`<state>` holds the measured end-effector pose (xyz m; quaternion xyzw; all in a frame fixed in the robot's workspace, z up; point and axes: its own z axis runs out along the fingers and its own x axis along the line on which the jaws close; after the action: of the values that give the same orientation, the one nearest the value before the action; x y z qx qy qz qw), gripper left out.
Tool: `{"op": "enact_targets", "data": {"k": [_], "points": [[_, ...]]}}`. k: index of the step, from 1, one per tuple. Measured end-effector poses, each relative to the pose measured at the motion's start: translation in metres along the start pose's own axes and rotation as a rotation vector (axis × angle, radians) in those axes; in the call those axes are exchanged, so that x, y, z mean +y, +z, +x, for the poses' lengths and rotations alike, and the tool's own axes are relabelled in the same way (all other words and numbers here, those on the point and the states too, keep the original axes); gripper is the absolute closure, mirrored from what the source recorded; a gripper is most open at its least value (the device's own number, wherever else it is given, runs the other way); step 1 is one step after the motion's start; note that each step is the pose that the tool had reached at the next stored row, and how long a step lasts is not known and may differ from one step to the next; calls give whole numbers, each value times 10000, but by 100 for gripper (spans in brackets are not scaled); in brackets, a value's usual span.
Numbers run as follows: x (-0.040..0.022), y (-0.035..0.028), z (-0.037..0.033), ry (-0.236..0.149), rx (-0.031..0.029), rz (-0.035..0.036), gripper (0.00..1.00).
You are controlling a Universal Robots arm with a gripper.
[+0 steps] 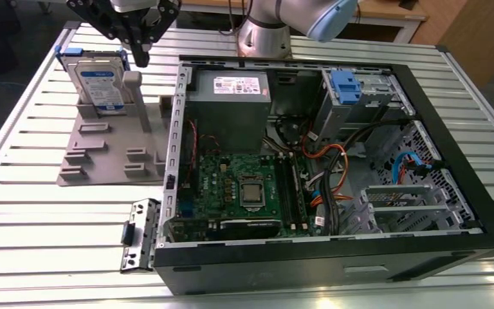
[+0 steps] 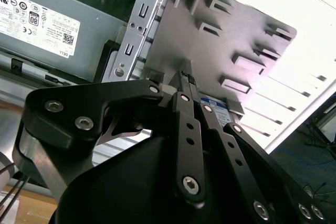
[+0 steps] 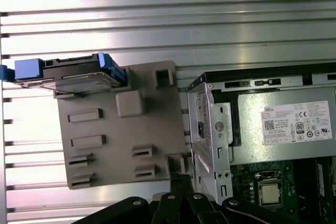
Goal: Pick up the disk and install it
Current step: 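Reach for the disk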
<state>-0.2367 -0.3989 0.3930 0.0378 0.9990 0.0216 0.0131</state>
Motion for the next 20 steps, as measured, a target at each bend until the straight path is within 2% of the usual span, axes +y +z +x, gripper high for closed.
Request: {"op": "enact_targets", "data": {"k": [20], "points": [[-7,-3,89,1,1,0,90]]}}
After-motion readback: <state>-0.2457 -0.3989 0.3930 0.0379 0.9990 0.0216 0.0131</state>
